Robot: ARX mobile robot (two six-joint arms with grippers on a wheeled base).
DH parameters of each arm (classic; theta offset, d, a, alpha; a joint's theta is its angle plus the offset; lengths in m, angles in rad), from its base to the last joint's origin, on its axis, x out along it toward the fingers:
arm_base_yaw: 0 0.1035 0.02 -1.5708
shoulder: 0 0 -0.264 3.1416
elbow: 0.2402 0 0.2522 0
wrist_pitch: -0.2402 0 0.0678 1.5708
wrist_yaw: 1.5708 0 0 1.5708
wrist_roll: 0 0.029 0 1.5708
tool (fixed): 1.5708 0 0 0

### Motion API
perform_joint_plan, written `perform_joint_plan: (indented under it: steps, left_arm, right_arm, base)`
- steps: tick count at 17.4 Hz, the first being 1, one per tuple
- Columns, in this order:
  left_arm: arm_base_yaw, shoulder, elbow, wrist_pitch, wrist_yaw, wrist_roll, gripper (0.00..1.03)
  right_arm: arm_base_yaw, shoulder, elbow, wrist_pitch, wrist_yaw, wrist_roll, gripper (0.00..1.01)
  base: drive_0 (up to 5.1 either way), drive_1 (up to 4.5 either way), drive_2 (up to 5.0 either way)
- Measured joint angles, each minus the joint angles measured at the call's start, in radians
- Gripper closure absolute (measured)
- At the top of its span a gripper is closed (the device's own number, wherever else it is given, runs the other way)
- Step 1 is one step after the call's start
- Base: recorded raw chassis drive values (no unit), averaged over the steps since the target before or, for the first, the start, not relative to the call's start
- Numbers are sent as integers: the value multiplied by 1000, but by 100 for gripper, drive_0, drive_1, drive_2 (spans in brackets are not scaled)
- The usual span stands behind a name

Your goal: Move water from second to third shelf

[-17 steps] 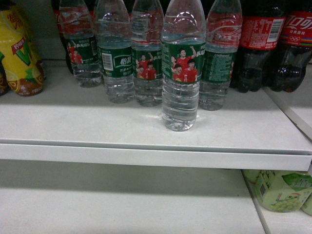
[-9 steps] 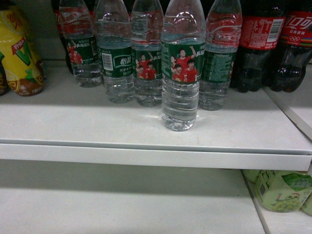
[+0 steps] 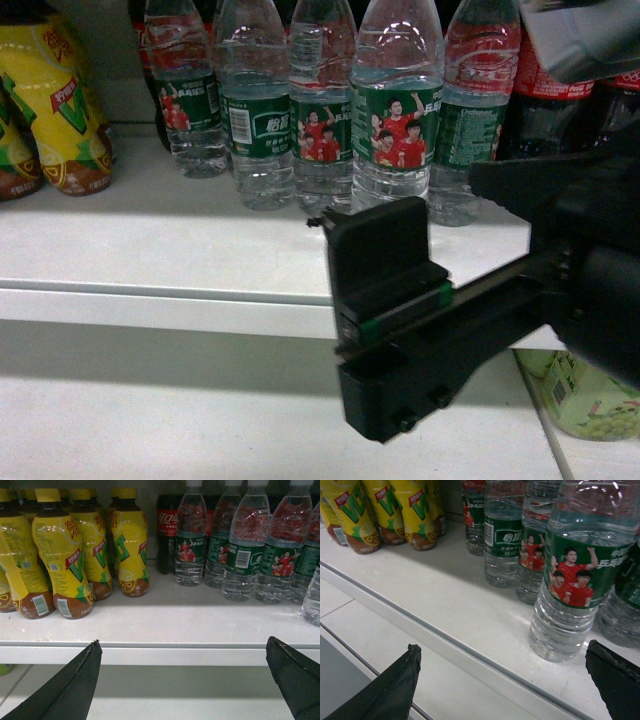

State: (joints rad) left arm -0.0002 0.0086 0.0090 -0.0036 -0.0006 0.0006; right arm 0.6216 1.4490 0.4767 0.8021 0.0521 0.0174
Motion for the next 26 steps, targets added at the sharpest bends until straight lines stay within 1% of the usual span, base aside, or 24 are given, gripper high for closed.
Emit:
perform_joint_plan:
  steps: [1, 3, 4, 6, 7, 10, 11, 14, 16, 18, 20, 21, 22, 23, 24, 26]
  left_arm:
    - [0, 0, 0, 0, 0, 0, 5]
    - [0, 0, 0, 0, 0, 0, 5]
    - [0, 0, 0, 0, 0, 0, 5]
    - [0, 0, 0, 0, 0, 0, 5]
    - [0, 0, 0, 0, 0, 0, 5]
    - [0, 0, 0, 0, 0, 0, 5]
    - [0, 0, 0, 0, 0, 0, 5]
    - [0, 0, 0, 0, 0, 0, 5]
    - [0, 0, 0, 0, 0, 0, 5]
    - [0, 0, 0, 0, 0, 0, 5]
    - [0, 0, 0, 0, 0, 0, 5]
    - [0, 0, 0, 0, 0, 0, 5]
    - [0, 0, 0, 0, 0, 0, 5]
    - [0, 0, 0, 0, 0, 0, 5]
    - [0, 0, 0, 0, 0, 0, 5]
    - [0, 0, 0, 0, 0, 0, 5]
  right_arm:
    - [0, 26, 34, -18, -4, 12, 3]
    - [-10, 77, 111, -70, 10, 51, 3]
    - [-16, 99, 143, -87, 31, 68, 3]
    - [-28, 138, 205, -110, 58, 83, 3]
    - [-40, 157, 231, -118, 74, 85, 3]
    - [-78, 224, 307, -147, 98, 88, 3]
    - [-84, 247, 331, -158, 105, 88, 3]
    - [-88, 300, 397, -190, 113, 87, 3]
    - [-93, 351, 454, -214, 131, 87, 3]
    - [-94, 381, 480, -231, 146, 88, 4]
    - [-93, 382, 485, -227, 153, 90, 25]
    - [-93, 380, 484, -225, 153, 91, 33]
    - [-93, 368, 469, -215, 151, 90, 45]
    - [-93, 352, 449, -206, 151, 91, 53]
    - [-93, 325, 415, -196, 138, 91, 59]
    - [-93, 264, 344, -185, 108, 91, 62]
  base:
    - [0, 0, 0]
    - [0, 0, 0]
    - [0, 0, 0]
    - [0, 0, 0]
    - [0, 0, 0]
    - [0, 0, 0]
    - [0, 0, 0]
    - [0, 0, 0]
    - [0, 0, 0]
    - [0, 0, 0]
    - [0, 0, 0]
    - [0, 0, 0]
    - [0, 0, 0]
    - [0, 0, 0]
    - [0, 0, 0]
    - [0, 0, 0]
